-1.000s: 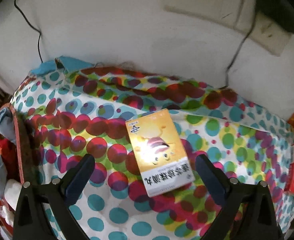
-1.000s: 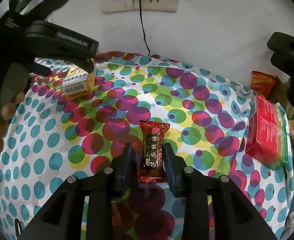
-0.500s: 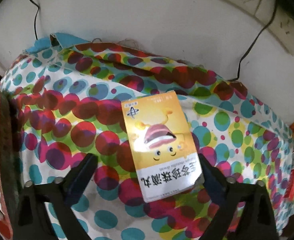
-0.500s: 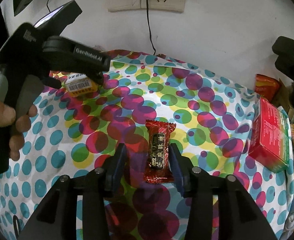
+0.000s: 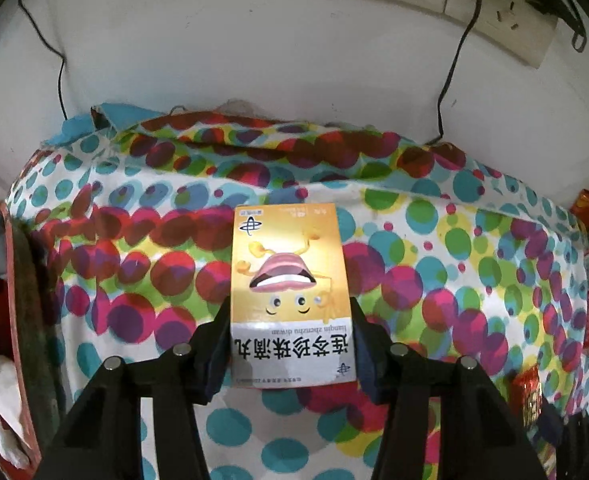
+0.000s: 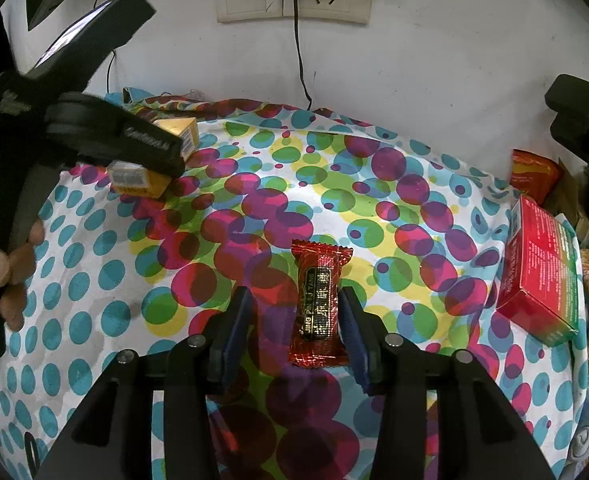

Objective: Organize objects
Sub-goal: 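Grasp the yellow medicine box with the left gripper, then carry the yellow medicine box onto the red tray and open the left gripper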

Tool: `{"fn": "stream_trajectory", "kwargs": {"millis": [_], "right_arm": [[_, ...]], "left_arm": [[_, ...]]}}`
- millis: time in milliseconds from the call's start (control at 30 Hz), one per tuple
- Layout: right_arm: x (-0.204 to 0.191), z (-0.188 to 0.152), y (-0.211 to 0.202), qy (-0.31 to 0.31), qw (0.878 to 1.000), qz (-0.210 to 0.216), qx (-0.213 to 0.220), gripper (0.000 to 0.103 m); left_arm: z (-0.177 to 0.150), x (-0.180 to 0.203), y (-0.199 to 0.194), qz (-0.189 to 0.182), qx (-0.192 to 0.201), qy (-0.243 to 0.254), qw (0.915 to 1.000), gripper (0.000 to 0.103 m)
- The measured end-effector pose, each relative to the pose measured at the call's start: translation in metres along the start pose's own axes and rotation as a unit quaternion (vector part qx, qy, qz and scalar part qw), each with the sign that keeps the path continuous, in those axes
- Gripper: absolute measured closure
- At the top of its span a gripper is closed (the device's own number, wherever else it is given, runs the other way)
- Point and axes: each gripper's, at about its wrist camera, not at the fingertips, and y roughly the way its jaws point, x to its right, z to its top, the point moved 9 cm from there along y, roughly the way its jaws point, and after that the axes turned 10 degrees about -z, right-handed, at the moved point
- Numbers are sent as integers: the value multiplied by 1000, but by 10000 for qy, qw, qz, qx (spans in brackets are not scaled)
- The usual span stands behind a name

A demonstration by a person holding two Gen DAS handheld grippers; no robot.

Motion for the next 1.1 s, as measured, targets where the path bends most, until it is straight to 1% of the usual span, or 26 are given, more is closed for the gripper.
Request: {"fn": "stream_trajectory", "kwargs": {"millis": [33,133,367,433,467,500,567,633,767,933,1100], "right_arm": [[0,0,0,-2,10000,-5,1,60],[0,0,0,-3,10000,-7,1,60],[1,0,0,-8,10000,-16,1,60],[2,0,0,-5,10000,-14,0,60],[2,0,0,-1,10000,-12,-1,59],[1,0,0,-9,10000,-16,1,59],[1,0,0,-12,10000,-17,1,59],[1,0,0,-9,10000,-16,0,59],[1,1,0,-9,10000,-25,-2,59],[4,2,0,4,10000,-46,-12,57],[3,2,0,3,10000,-50,-12,57]], "left_arm": [[-4,2,-3,-36,18,26,10000,50],[-11,4,-9,71,122,179,9997,51],[-27,8,-28,126,277,585,9978,51],[-29,12,-31,52,288,648,9975,51],[-29,8,-31,53,284,660,9974,51],[-26,13,-29,49,274,653,9975,51],[-31,12,-30,-45,222,618,9978,51],[-38,8,-34,-30,156,646,9978,51],[-50,5,-47,-40,186,736,9971,51],[-60,-3,-66,-154,282,659,9973,51],[-66,-13,-88,-129,375,749,9964,51]]}}
